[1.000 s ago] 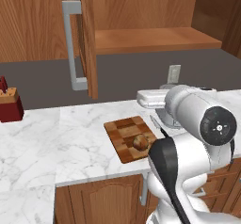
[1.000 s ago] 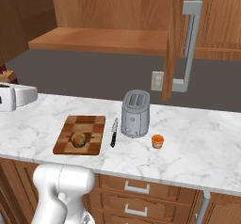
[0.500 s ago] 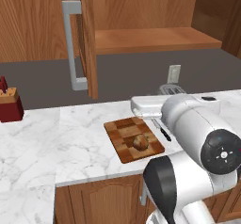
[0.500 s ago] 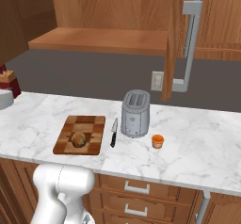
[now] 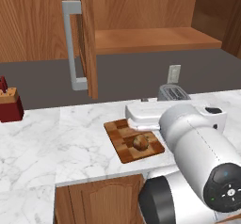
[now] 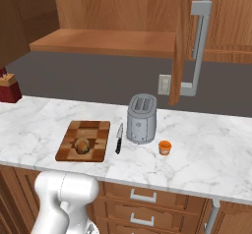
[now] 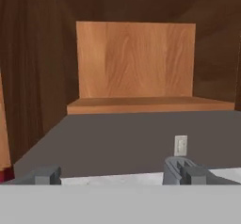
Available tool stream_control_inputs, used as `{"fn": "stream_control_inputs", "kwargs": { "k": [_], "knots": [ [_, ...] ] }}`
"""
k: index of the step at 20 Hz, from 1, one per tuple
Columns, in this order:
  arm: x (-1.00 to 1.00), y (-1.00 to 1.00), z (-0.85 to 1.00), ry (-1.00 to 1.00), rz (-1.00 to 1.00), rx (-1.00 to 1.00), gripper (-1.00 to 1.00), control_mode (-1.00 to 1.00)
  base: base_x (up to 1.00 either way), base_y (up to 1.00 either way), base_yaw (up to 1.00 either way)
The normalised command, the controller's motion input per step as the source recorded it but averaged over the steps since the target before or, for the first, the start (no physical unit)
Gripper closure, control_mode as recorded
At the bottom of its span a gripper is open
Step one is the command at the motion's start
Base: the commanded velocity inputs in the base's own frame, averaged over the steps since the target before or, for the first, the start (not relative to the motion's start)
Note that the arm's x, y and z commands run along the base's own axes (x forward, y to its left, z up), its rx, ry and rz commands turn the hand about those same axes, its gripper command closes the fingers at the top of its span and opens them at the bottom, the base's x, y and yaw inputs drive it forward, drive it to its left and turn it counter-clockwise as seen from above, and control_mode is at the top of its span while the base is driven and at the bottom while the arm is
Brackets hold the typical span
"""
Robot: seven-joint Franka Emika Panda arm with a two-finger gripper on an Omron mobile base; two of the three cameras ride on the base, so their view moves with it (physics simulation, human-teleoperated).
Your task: Pick the bread, place it on the cutting board, pick the jam, place it on the counter, and close the cabinet.
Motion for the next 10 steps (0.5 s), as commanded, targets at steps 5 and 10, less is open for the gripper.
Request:
{"fn": "stream_control_inputs", "kwargs": {
  "k": [5,10],
  "knots": [
    [0.00,0.43,0.00,-0.06,0.00,0.00,-1.00,-1.00,0.00,0.00,0.00],
    [-0.08,0.29,0.04,-0.09,-0.05,0.00,-1.00,-1.00,0.00,0.00,0.00]
  ]
}}
